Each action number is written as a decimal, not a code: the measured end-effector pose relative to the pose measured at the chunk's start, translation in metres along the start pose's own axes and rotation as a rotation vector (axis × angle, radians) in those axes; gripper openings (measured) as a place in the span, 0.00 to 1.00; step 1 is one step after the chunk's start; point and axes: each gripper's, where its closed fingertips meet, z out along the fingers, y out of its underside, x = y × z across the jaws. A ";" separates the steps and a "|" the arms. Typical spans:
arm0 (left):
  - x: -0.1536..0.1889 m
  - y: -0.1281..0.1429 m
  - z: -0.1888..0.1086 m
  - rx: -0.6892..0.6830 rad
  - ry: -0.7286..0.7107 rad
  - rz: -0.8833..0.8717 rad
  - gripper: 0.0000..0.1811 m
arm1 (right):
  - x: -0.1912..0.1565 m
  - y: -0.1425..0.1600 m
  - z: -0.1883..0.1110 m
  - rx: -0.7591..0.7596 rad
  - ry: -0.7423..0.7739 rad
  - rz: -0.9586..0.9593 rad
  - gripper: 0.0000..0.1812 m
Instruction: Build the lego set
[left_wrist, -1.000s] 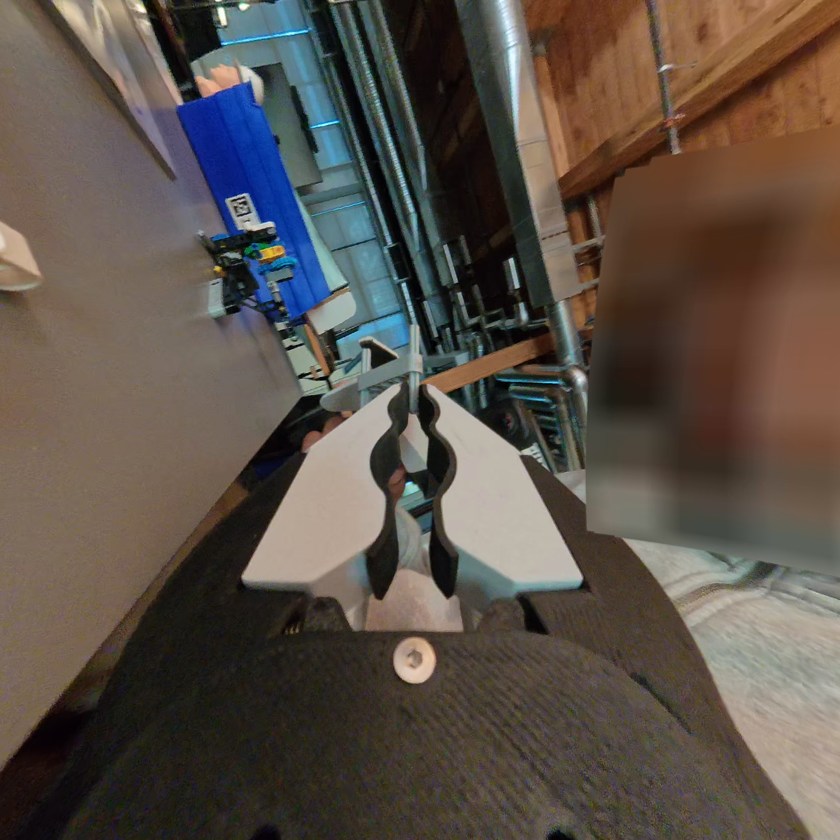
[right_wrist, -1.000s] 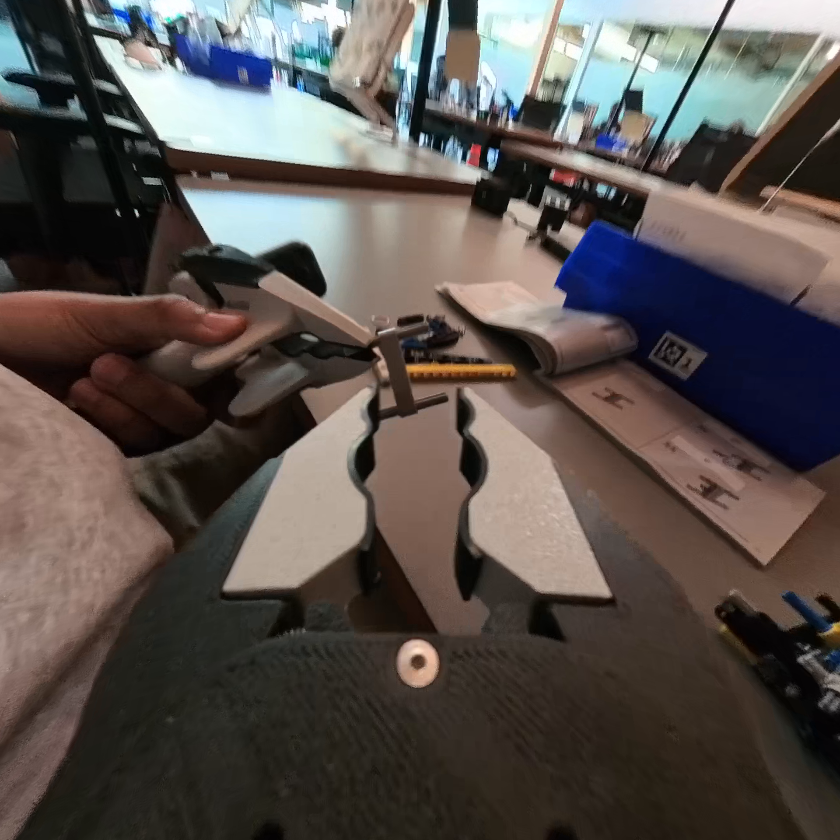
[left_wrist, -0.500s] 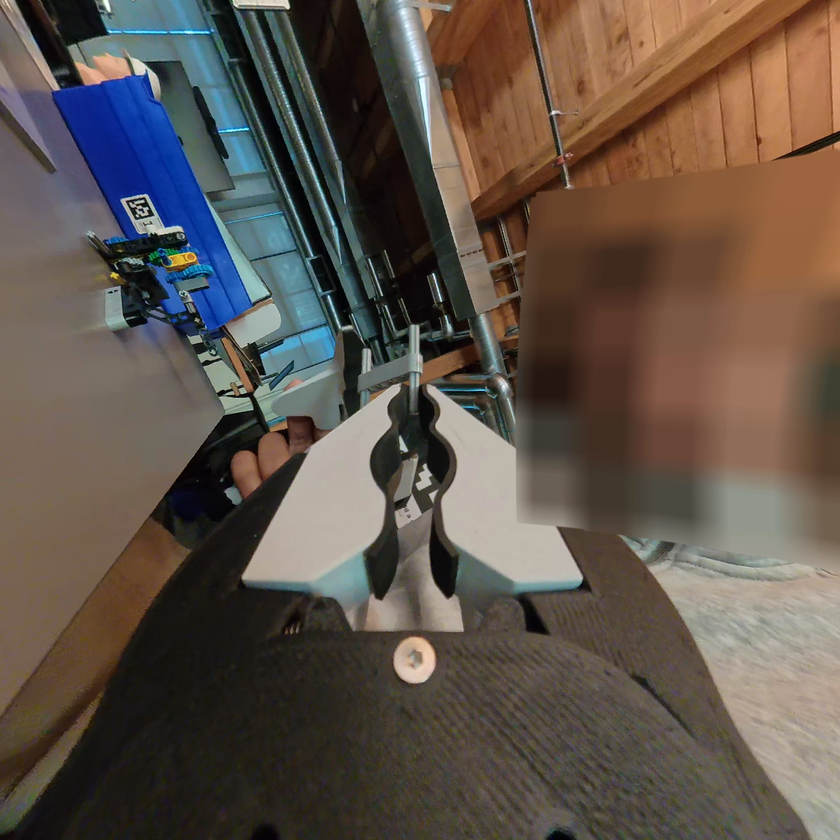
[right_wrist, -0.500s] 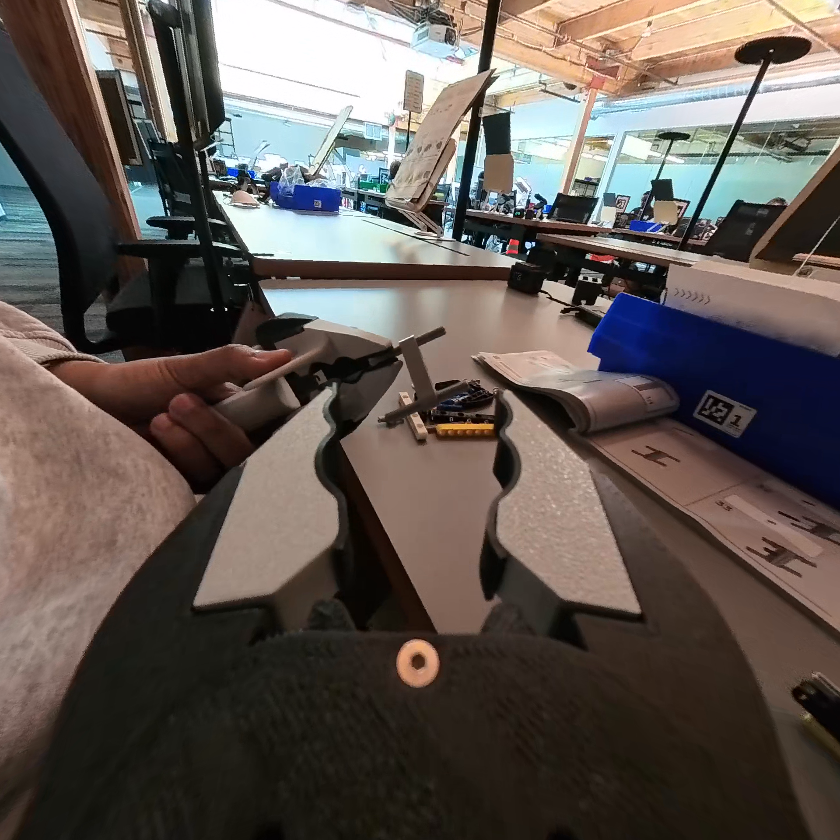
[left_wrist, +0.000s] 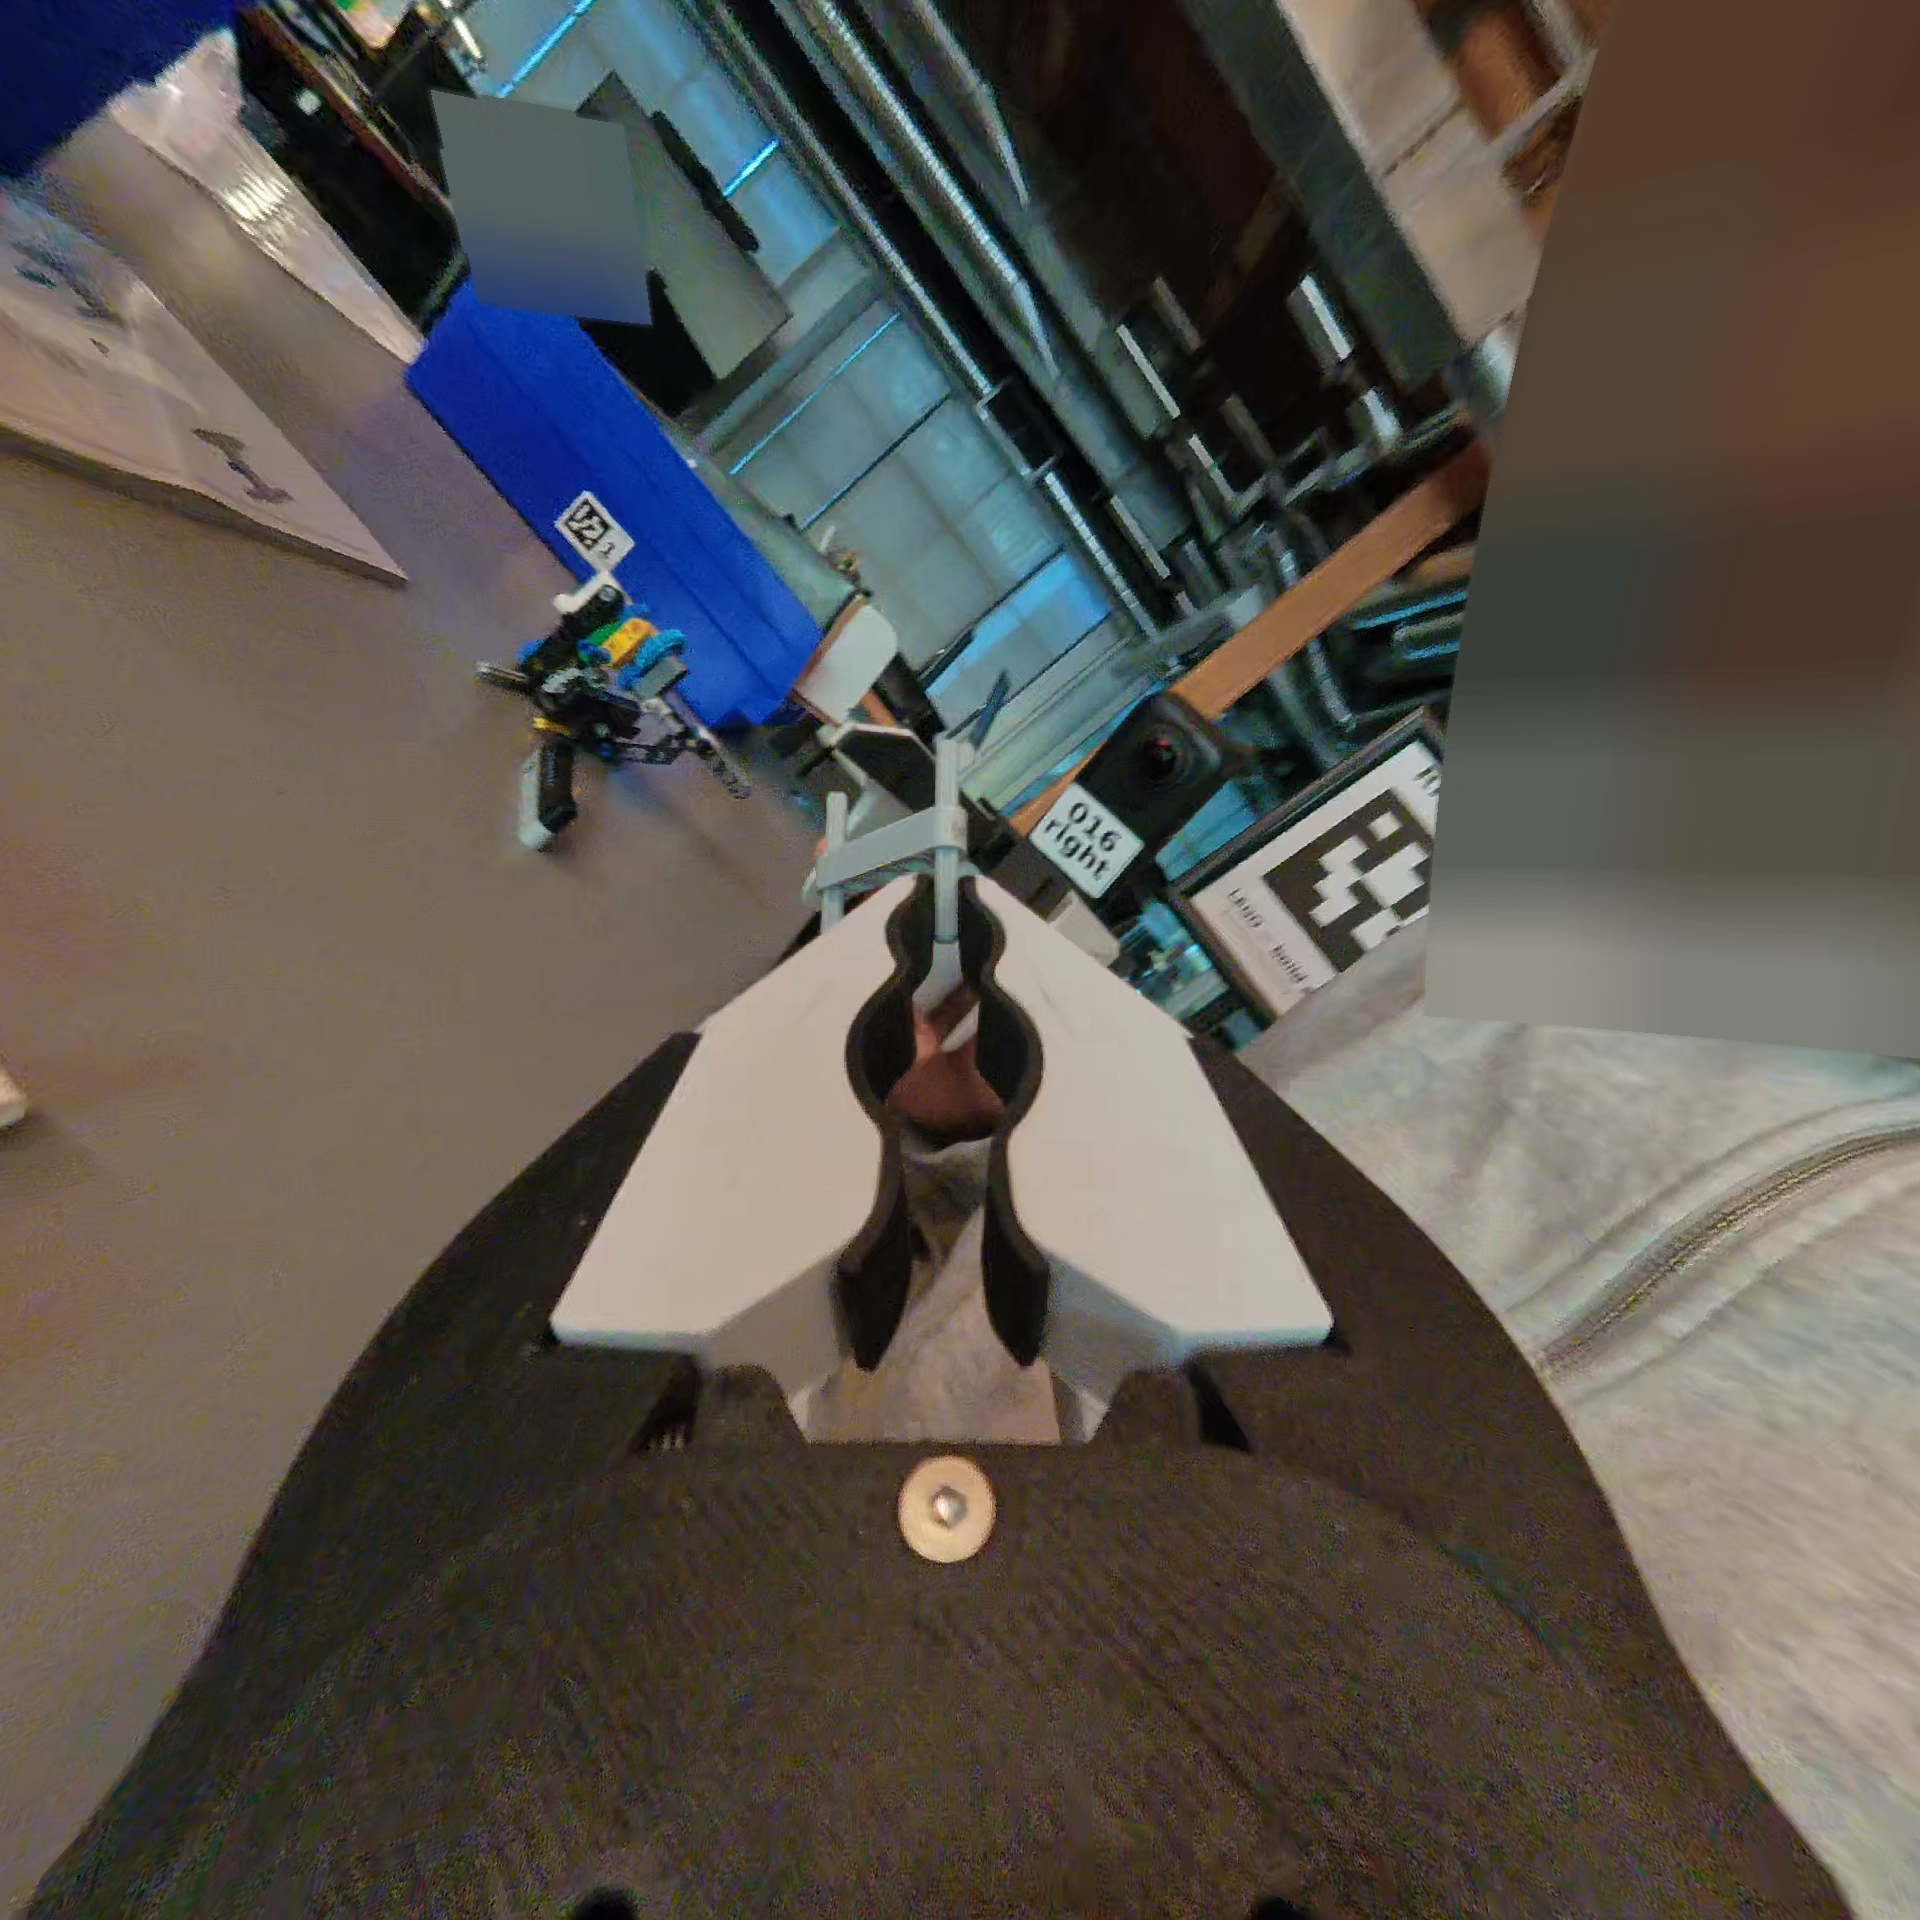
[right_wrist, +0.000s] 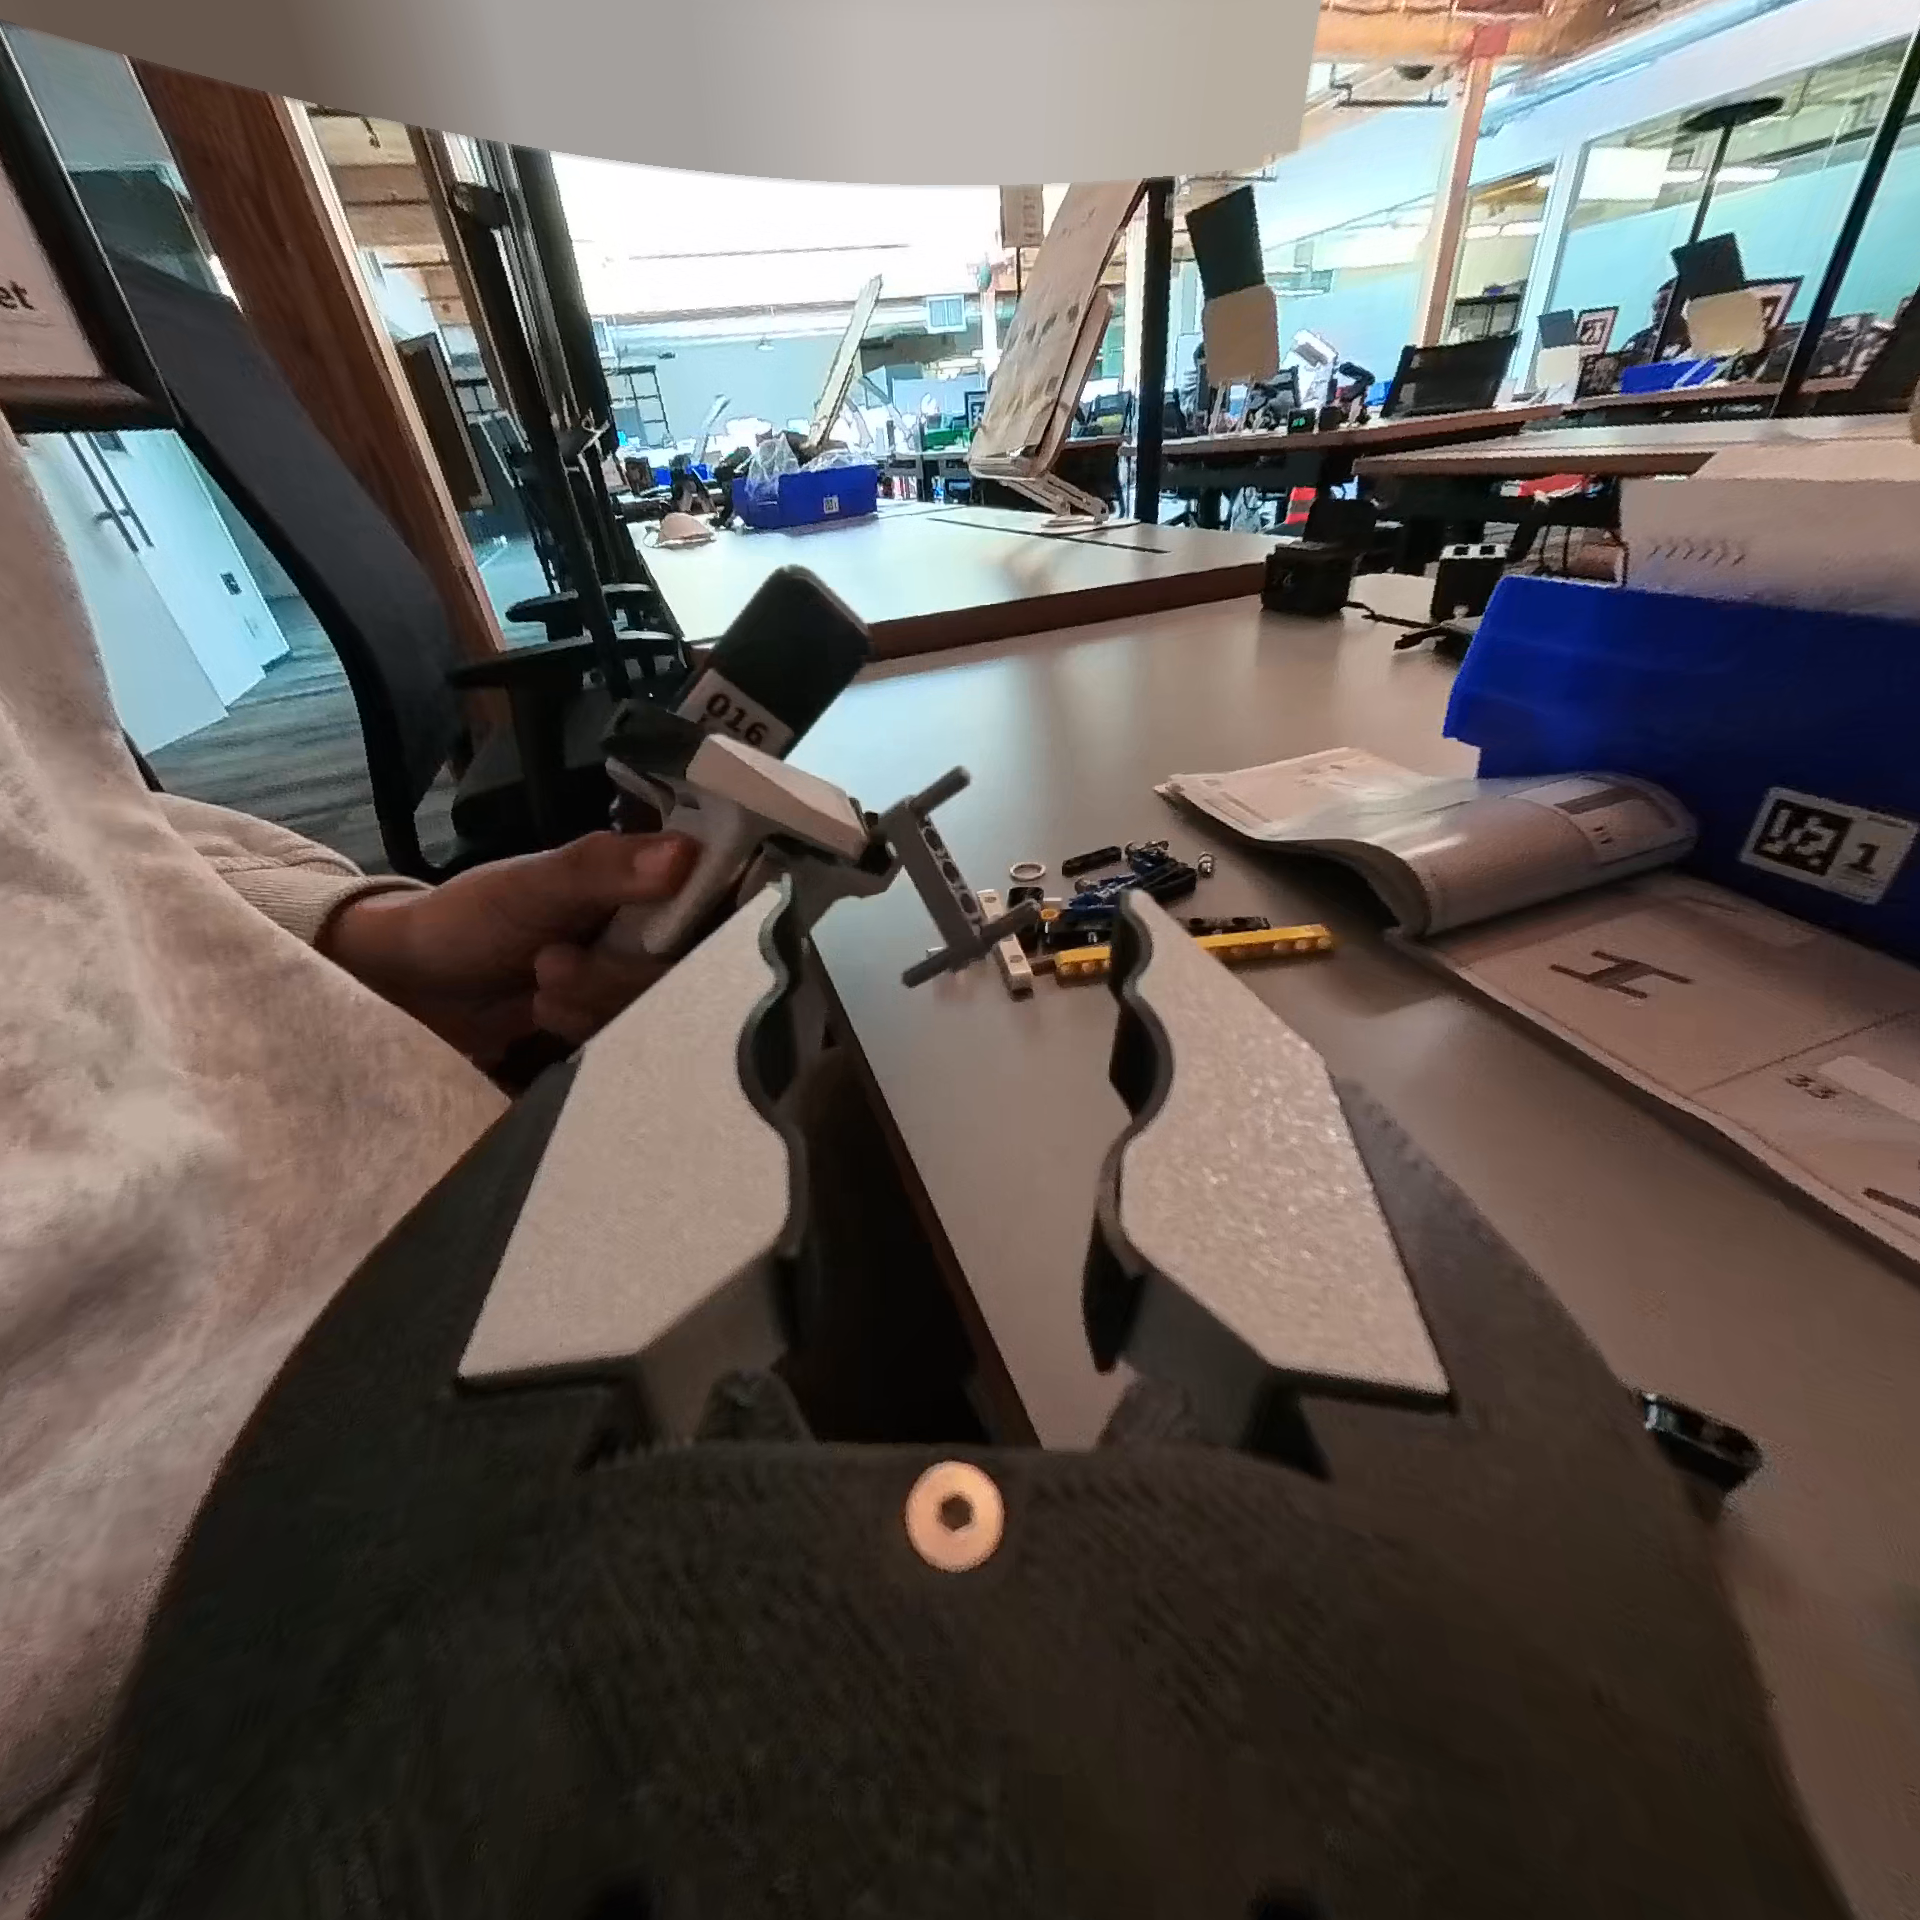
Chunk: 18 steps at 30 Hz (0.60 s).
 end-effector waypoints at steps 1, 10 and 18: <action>-0.001 0.000 0.000 -0.009 -0.014 0.021 0.01 | 0.000 0.000 0.000 -0.002 0.002 -0.002 0.32; -0.004 -0.009 -0.008 0.005 -0.079 0.103 0.01 | 0.006 0.010 0.007 -0.018 0.023 0.055 0.30; -0.027 -0.027 -0.001 0.026 -0.235 0.273 0.00 | 0.057 -0.051 -0.015 0.079 0.184 -0.086 0.25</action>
